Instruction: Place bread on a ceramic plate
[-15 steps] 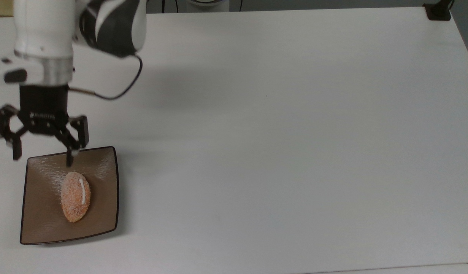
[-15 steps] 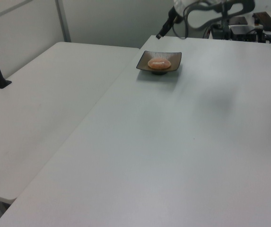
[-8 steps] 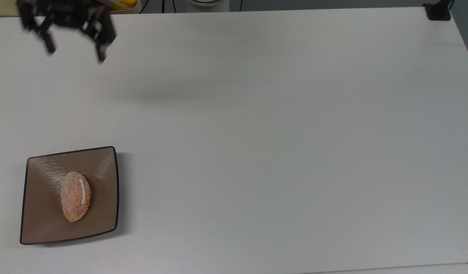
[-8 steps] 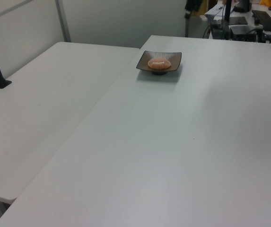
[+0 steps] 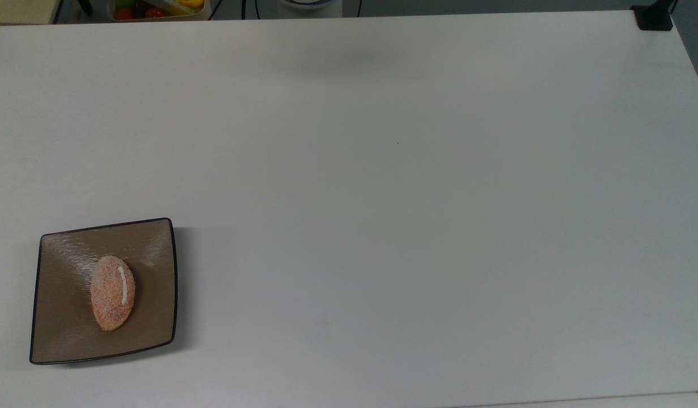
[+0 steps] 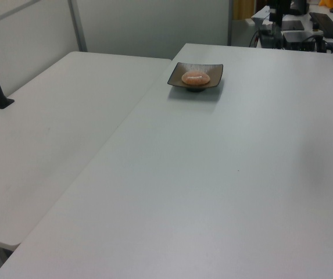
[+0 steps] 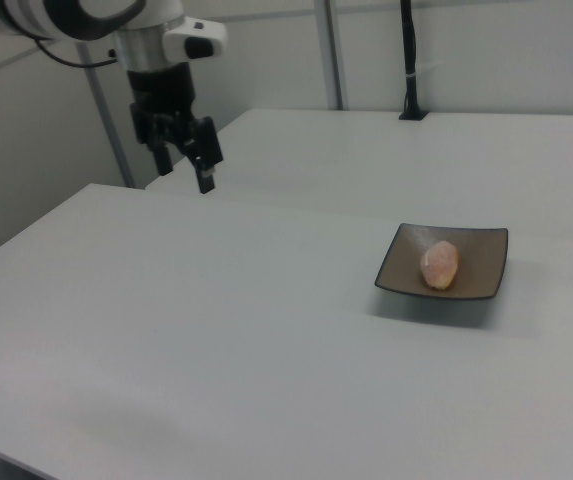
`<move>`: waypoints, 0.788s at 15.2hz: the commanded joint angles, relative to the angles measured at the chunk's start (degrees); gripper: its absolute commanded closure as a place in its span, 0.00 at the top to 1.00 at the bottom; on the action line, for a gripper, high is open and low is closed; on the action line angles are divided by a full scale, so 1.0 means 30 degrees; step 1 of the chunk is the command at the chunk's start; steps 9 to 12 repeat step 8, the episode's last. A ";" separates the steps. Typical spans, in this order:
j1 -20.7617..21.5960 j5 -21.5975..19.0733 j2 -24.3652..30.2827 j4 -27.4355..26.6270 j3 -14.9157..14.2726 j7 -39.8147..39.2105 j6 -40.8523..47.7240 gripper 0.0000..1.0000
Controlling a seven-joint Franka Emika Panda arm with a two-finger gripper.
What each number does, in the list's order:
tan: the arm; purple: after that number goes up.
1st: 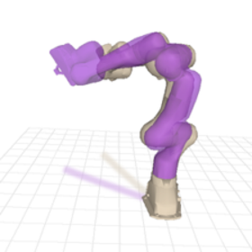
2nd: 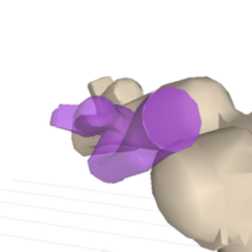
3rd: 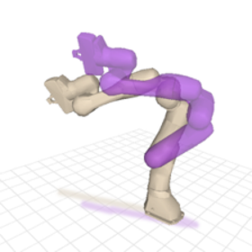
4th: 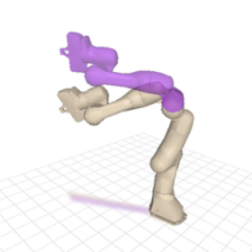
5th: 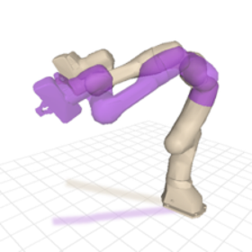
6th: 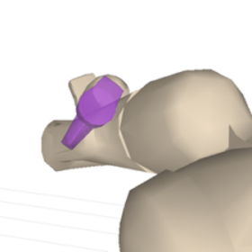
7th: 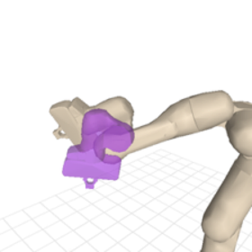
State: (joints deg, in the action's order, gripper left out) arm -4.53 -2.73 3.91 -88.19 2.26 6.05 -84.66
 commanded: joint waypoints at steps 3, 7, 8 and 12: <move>0.1655 -0.0643 0.1040 -0.2766 -0.0285 -0.0259 -0.3819 1.00; 0.1685 -0.0613 0.0573 -0.2977 -0.0314 -0.1108 -0.4358 1.00; 0.1685 -0.0613 0.0484 -0.2947 -0.0285 -0.1110 -0.4416 1.00; 0.1685 -0.0613 0.0484 -0.2947 -0.0285 -0.1110 -0.4416 1.00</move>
